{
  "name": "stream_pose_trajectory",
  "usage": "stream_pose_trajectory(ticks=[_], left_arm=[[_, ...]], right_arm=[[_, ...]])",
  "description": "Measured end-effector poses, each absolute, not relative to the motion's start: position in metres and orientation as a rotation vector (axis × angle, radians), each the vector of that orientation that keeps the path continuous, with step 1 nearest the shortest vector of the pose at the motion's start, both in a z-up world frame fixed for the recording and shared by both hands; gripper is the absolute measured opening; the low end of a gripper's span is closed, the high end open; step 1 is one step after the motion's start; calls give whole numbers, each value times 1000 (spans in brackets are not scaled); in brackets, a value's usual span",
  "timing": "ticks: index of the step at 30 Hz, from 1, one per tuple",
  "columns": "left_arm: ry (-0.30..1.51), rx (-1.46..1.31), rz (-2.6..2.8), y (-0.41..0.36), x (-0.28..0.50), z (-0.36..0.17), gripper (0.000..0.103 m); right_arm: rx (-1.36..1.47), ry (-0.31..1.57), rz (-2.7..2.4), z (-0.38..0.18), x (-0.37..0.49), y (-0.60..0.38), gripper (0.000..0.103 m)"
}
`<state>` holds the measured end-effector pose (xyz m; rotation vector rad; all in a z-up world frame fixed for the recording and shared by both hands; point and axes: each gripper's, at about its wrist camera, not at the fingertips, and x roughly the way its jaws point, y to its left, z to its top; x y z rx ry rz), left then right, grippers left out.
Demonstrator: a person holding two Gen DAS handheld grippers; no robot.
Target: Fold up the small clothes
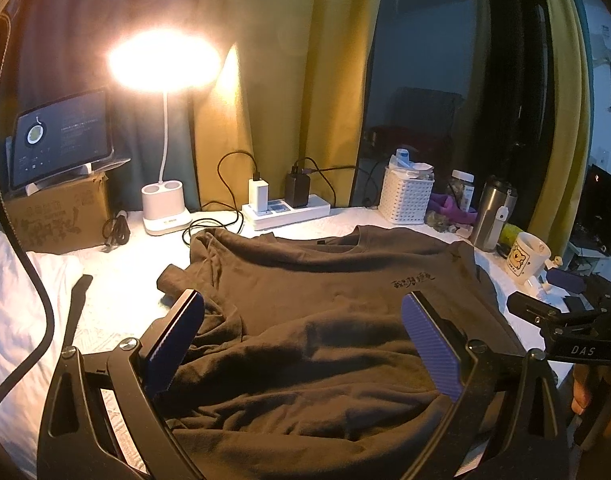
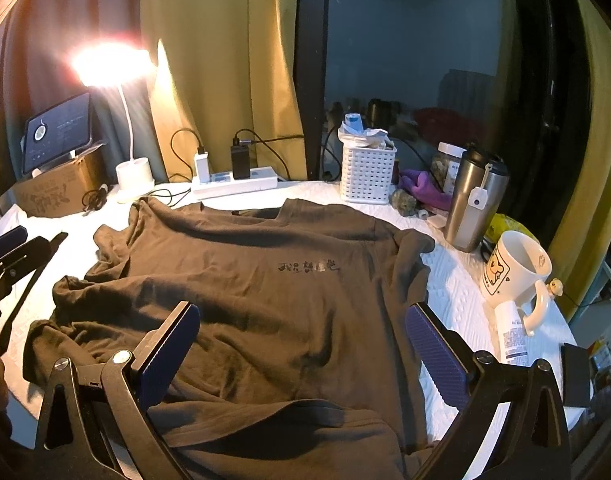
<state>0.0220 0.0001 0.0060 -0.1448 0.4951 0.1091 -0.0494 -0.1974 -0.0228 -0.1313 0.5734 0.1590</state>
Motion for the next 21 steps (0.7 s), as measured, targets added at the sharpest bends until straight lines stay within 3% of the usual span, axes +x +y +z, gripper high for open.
stream_pose_trajectory(ticks=[21], left_arm=[[528,-138,115,-2,38,0,98]], right_arm=[[-120,598,154,-32,-35,-204,103]])
